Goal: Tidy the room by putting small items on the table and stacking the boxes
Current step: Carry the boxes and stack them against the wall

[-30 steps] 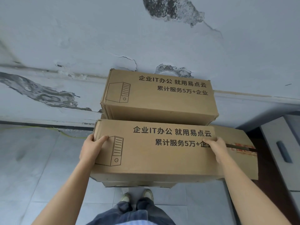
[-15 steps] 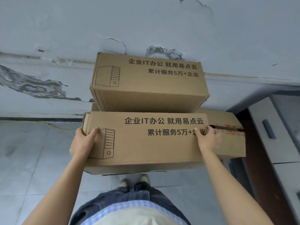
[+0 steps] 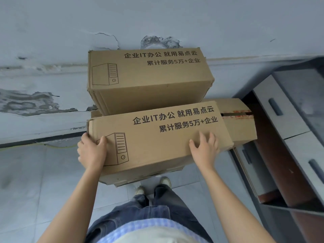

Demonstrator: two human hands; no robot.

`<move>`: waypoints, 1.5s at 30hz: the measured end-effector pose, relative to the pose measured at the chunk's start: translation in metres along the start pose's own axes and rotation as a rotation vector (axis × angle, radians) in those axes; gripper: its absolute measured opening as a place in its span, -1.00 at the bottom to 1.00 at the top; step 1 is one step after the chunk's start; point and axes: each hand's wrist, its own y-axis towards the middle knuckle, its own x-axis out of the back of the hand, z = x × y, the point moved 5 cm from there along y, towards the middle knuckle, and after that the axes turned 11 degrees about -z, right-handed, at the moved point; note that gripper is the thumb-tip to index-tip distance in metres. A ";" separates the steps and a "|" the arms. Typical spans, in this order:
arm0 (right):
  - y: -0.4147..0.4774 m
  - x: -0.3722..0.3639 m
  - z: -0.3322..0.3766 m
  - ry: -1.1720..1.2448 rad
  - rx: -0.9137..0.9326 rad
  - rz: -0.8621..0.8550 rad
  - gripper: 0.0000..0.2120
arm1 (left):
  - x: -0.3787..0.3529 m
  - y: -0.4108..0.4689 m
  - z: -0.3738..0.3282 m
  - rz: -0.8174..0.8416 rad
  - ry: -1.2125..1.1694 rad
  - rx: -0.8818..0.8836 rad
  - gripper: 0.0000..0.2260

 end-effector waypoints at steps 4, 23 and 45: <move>-0.019 0.005 -0.007 0.046 0.015 0.015 -0.51 | 0.001 -0.008 -0.011 -0.034 0.115 -0.117 -0.49; -0.136 0.079 -0.265 0.279 -0.681 -0.215 -0.58 | -0.128 -0.297 -0.147 0.714 0.000 -0.821 -0.64; -0.487 0.110 -0.373 0.468 -2.036 -1.036 -0.58 | -0.138 -0.778 0.067 1.963 0.922 -1.874 -0.85</move>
